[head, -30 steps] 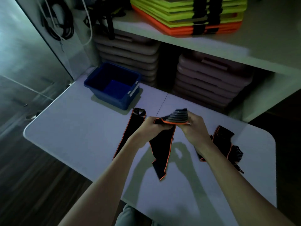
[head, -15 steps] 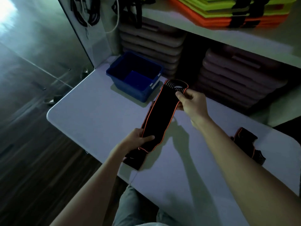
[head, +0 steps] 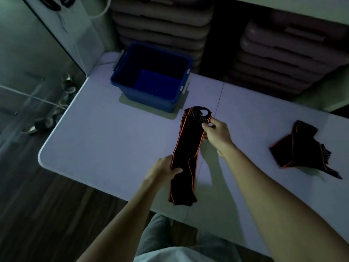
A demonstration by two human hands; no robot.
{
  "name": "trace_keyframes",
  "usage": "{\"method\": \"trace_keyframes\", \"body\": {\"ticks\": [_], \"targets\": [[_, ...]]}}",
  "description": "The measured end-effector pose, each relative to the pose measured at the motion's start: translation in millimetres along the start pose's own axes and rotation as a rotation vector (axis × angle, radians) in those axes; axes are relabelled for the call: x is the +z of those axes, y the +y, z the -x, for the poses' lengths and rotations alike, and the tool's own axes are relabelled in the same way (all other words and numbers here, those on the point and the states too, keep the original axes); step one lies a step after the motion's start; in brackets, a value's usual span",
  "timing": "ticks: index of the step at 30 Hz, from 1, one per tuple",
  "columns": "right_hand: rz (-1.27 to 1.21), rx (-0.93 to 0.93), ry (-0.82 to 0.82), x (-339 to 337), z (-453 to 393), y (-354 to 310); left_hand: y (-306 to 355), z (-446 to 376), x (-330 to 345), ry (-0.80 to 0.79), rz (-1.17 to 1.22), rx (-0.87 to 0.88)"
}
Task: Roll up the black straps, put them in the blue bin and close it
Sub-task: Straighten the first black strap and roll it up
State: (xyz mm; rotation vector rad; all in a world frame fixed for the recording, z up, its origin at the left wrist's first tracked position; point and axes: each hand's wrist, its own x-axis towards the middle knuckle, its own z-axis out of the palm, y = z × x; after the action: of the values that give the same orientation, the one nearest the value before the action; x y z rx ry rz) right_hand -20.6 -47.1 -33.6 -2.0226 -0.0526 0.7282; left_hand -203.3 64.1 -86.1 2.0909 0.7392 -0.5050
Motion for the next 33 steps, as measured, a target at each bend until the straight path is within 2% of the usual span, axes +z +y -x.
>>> {"method": "trace_keyframes", "body": {"ticks": [3,6,9,12,16,20,26,33], "targets": [[0.024,0.048,-0.028,7,-7,5,0,-12,-19,0.118,-0.122,-0.007],[0.027,0.089,-0.055,16,-16,8,15,-31,-38,0.227,-0.053,0.042],[0.049,0.104,-0.072,21,-27,10,32,-60,-51,0.210,0.043,0.104],[0.056,0.120,-0.063,24,-39,11,50,-88,-57,0.211,0.099,0.092],[0.163,0.112,0.063,25,-53,17,65,-115,-57,0.254,0.118,0.046],[0.110,0.023,0.225,27,-59,26,76,-127,-55,0.349,0.079,0.029],[0.174,-0.112,0.252,28,-77,32,77,-136,-44,0.443,0.196,0.040],[0.095,-0.104,0.280,31,-92,28,81,-147,-40,0.447,0.261,0.071]]}}
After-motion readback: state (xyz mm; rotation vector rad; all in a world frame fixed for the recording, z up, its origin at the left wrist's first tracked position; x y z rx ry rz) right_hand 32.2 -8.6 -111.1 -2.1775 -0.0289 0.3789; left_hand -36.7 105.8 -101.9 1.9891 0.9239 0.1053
